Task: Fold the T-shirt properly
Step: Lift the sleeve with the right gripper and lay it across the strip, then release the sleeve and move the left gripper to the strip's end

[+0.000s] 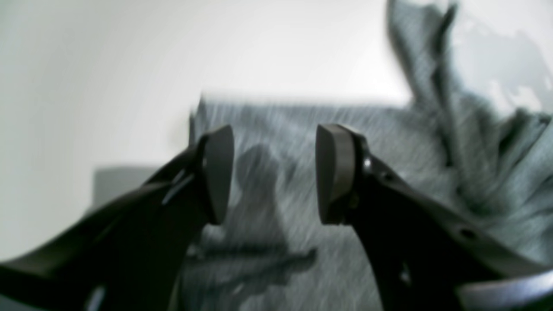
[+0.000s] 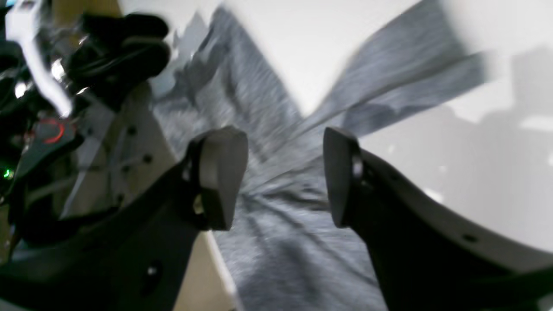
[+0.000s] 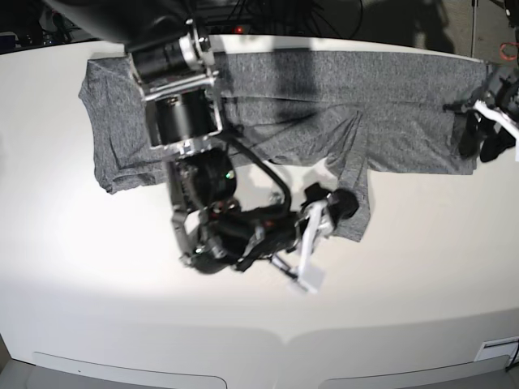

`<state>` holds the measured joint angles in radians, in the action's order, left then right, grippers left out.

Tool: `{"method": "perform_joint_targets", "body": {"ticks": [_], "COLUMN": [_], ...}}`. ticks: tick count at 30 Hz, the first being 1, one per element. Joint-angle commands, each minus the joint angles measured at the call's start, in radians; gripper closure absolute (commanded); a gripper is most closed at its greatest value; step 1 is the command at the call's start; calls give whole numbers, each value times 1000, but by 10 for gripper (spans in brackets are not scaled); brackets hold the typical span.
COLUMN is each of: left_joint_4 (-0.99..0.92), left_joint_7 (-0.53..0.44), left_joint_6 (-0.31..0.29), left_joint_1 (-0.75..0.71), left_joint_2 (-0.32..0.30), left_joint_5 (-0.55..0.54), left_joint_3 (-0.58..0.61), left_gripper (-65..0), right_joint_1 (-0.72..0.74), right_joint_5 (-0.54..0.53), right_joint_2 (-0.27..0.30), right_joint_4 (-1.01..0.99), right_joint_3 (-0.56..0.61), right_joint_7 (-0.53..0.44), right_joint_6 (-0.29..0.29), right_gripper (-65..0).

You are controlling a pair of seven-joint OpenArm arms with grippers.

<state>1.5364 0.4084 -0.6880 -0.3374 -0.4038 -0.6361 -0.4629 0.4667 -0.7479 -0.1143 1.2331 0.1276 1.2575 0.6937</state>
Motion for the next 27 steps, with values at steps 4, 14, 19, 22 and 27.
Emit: {"method": "perform_joint_targets", "body": {"ticks": [4,14,19,22,27], "left_joint_4": [91,94,85,32,-165], "left_joint_7": [15,18,51,51,49], "left_joint_6": [-8,207,376,410,417], "left_joint_1": [58,291,373,423,517], "left_joint_2": [-4,58,134,173,238], "left_joint_5": [-18,261,396,446,504], "left_joint_3": [72,476,609,666,708], "left_gripper": [-291,-292,-291,-291,-291], "right_joint_1": [43,-90,-186,-230,-280], "right_joint_5": [124,172,169,168,162], "right_joint_2": [117,398,469,483,495], "right_joint_4": [17,17,17,17,17], "right_joint_3": [-85,-291,-405,-471,-552], "right_joint_7": [-87,-90,-91,-90,-90], "right_joint_6": [4,4,4,4,4], "right_gripper": [-321,-321,-321,-321,-321]}}
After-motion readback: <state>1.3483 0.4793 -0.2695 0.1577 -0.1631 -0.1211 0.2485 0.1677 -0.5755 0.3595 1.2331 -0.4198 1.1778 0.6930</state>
